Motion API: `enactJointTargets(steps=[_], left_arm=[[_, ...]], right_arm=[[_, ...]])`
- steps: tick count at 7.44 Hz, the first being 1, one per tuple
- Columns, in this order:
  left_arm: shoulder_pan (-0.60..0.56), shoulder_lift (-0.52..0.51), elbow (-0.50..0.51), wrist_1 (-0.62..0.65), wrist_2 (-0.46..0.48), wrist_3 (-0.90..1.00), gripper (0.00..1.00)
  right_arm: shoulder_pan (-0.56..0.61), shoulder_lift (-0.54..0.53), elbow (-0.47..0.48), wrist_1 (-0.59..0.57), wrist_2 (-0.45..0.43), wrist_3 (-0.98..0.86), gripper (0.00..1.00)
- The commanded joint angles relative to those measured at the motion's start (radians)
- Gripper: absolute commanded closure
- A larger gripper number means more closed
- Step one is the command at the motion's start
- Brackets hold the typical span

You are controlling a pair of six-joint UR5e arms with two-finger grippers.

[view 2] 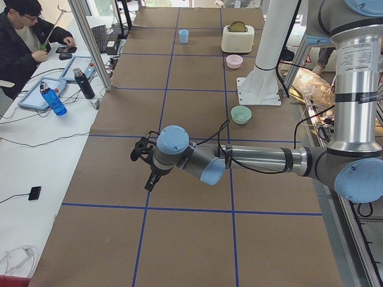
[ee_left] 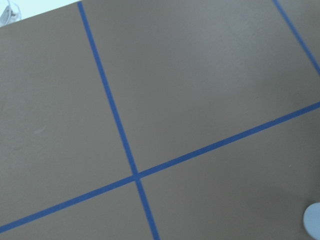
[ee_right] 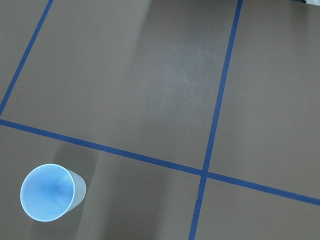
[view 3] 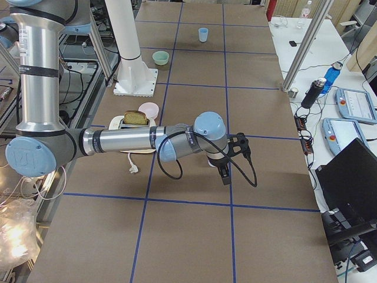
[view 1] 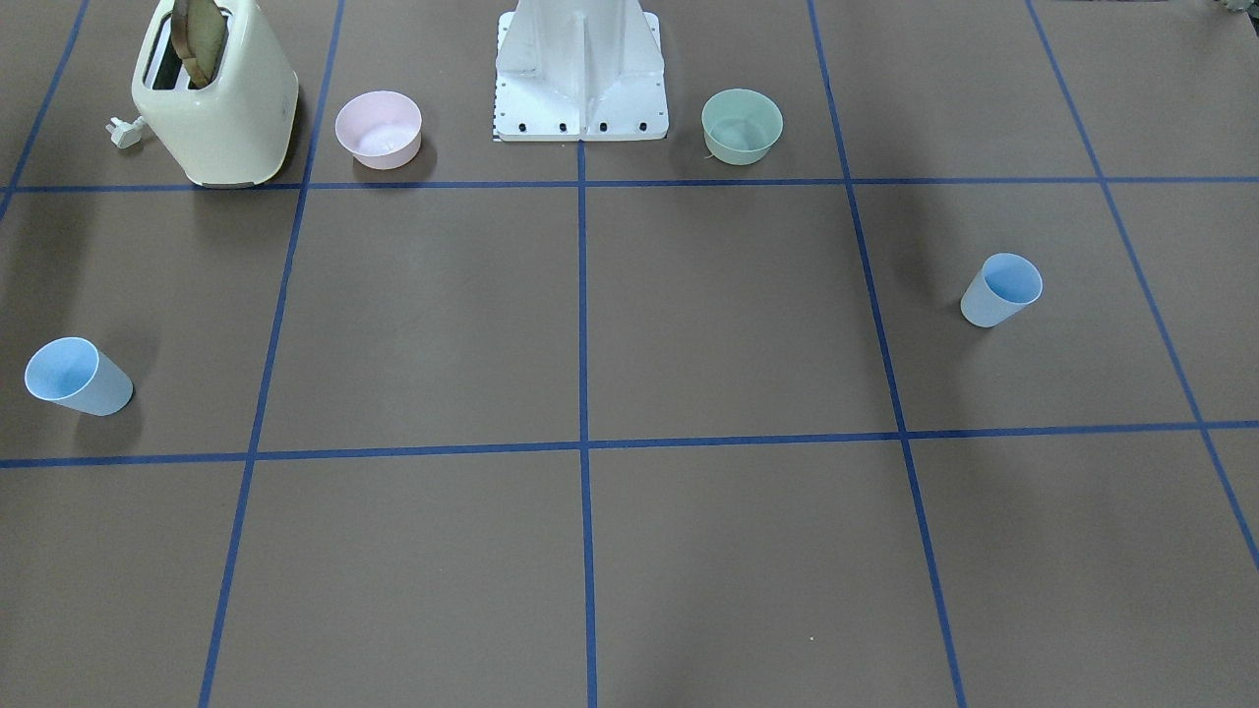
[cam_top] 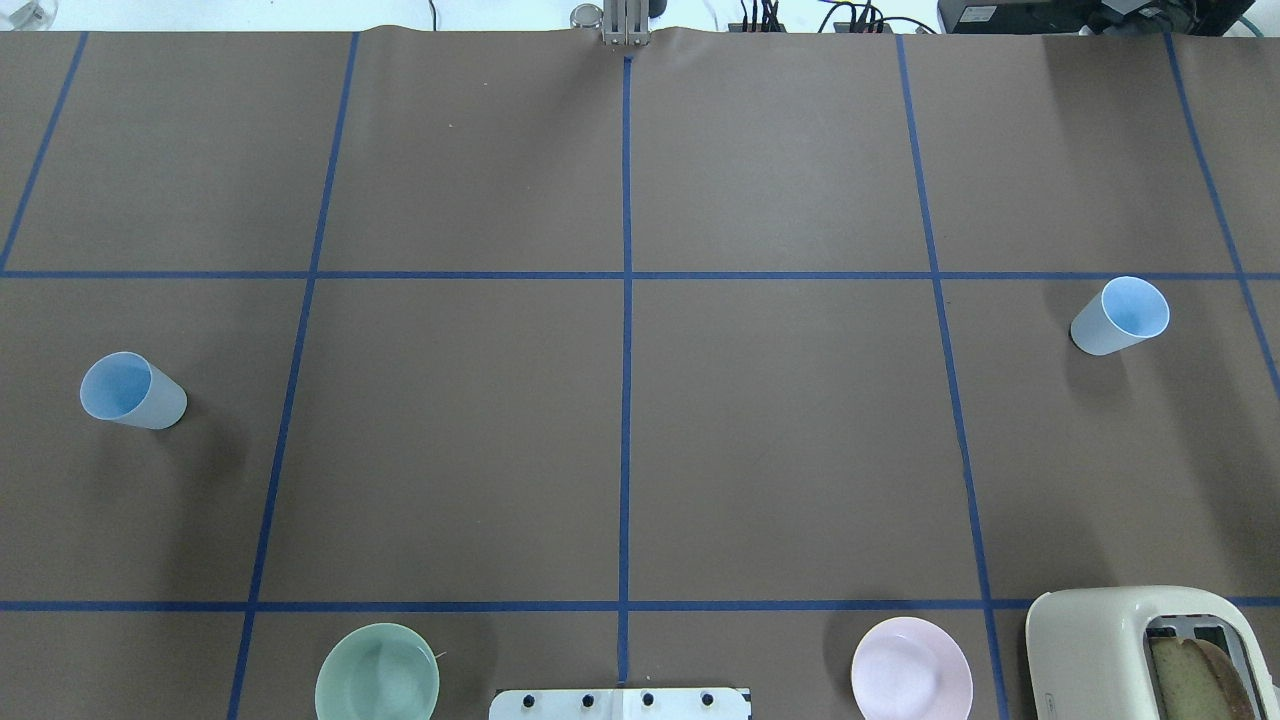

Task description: Stack blue cups with both arms

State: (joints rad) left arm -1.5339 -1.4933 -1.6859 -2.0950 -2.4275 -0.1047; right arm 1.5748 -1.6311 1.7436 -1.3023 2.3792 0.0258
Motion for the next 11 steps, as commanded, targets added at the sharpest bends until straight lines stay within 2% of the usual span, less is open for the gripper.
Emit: enactJointTargets(steps=[1,2,4,6,7,8,9,10,11], left_arm=[[0.125,0.004,-0.036,-0.056,0.046,-0.290,0.02],[0.240,0.025,-0.090,-0.056,0.145,-0.449,0.02],[0.435,0.038,-0.120,-0.080,0.284,-0.575,0.02],[0.521,0.085,-0.120,-0.150,0.309,-0.572,0.05],[0.575,0.093,-0.120,-0.160,0.353,-0.573,0.13],[0.601,0.091,-0.114,-0.160,0.370,-0.573,0.25],[0.603,0.103,-0.112,-0.161,0.370,-0.567,0.46],[0.603,0.107,-0.113,-0.165,0.369,-0.564,0.89],[0.603,0.107,-0.113,-0.165,0.369,-0.564,1.00]], right_arm=[[-0.006,-0.006,0.001,0.001,0.000,-0.001,0.00],[-0.007,-0.009,0.001,0.001,0.000,-0.001,0.00],[-0.007,-0.024,0.001,0.011,-0.002,-0.003,0.00],[-0.007,-0.036,0.001,0.023,0.000,-0.003,0.00],[-0.007,-0.041,0.001,0.023,-0.002,-0.003,0.00],[-0.006,-0.042,-0.001,0.023,-0.003,-0.003,0.00],[-0.007,-0.042,-0.001,0.023,-0.005,-0.003,0.00],[-0.007,-0.042,-0.001,0.023,-0.006,-0.003,0.00],[-0.007,-0.042,-0.001,0.023,-0.006,-0.003,0.00]])
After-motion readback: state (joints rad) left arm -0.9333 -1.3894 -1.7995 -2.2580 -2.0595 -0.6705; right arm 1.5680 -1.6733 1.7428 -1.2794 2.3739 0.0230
